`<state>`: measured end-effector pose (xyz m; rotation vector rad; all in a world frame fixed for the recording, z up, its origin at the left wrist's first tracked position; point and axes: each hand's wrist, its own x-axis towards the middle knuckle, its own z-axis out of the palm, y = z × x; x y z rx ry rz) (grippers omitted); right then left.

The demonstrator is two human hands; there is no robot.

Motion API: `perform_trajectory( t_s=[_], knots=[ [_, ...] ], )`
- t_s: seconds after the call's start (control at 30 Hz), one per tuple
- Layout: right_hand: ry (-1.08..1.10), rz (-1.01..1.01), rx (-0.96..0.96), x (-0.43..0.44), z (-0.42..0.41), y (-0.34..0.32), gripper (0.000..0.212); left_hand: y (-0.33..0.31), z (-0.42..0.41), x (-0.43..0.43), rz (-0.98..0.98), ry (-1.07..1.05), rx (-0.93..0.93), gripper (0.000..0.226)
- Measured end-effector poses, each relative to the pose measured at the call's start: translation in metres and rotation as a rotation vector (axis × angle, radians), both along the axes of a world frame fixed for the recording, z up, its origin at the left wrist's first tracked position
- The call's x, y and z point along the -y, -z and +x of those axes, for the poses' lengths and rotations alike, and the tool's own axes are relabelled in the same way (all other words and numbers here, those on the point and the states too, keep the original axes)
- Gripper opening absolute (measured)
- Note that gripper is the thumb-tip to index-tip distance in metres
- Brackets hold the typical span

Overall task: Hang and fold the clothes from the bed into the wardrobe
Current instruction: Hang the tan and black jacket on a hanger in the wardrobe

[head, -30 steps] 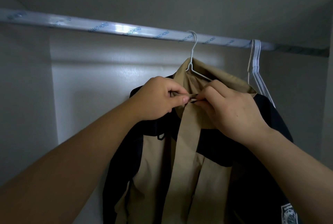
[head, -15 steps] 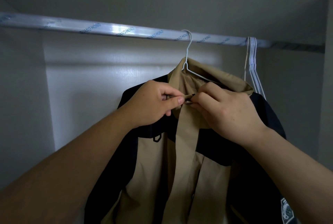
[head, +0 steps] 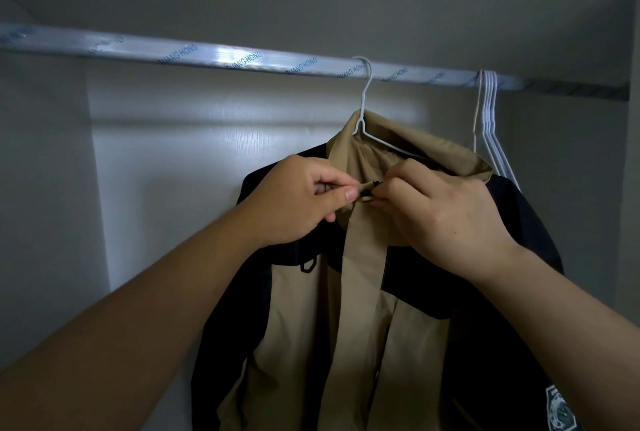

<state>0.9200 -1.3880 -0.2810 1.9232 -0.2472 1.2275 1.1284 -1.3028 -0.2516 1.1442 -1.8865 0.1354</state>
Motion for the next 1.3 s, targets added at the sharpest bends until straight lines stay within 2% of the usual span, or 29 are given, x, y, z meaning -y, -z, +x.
perform_trajectory(
  t_s=[0.1,0.23,0.33,0.53,0.7,0.83,0.97,1.3],
  knots=[
    [-0.042,0.037,0.069,-0.001,0.002,0.001,0.020,0.001,-0.001,-0.002,-0.047,0.020,0.023,0.015],
    [-0.094,0.148,0.149,-0.007,0.005,0.001,0.023,0.006,-0.008,0.002,-0.185,-0.022,0.024,0.025],
    [-0.091,0.235,0.130,-0.010,0.004,-0.003,0.036,0.007,-0.012,0.006,-0.245,-0.061,0.011,0.023],
    [-0.151,0.459,0.107,-0.012,0.000,-0.010,0.035,0.001,-0.012,0.003,-0.256,-0.081,0.080,0.016],
    [-0.163,0.533,-0.011,-0.010,0.000,-0.014,0.026,0.007,-0.013,0.005,-0.218,-0.138,0.088,0.017],
    [-0.127,0.554,-0.029,-0.010,0.001,-0.011,0.027,0.010,-0.016,0.008,-0.232,-0.166,0.178,0.015],
    [-0.161,0.596,-0.008,-0.009,-0.002,-0.009,0.025,0.011,-0.016,0.013,-0.235,-0.210,0.217,0.015],
    [-0.239,0.629,0.127,-0.007,0.003,0.004,0.023,0.018,-0.021,0.020,-0.172,-0.245,0.174,0.016]
  ],
)
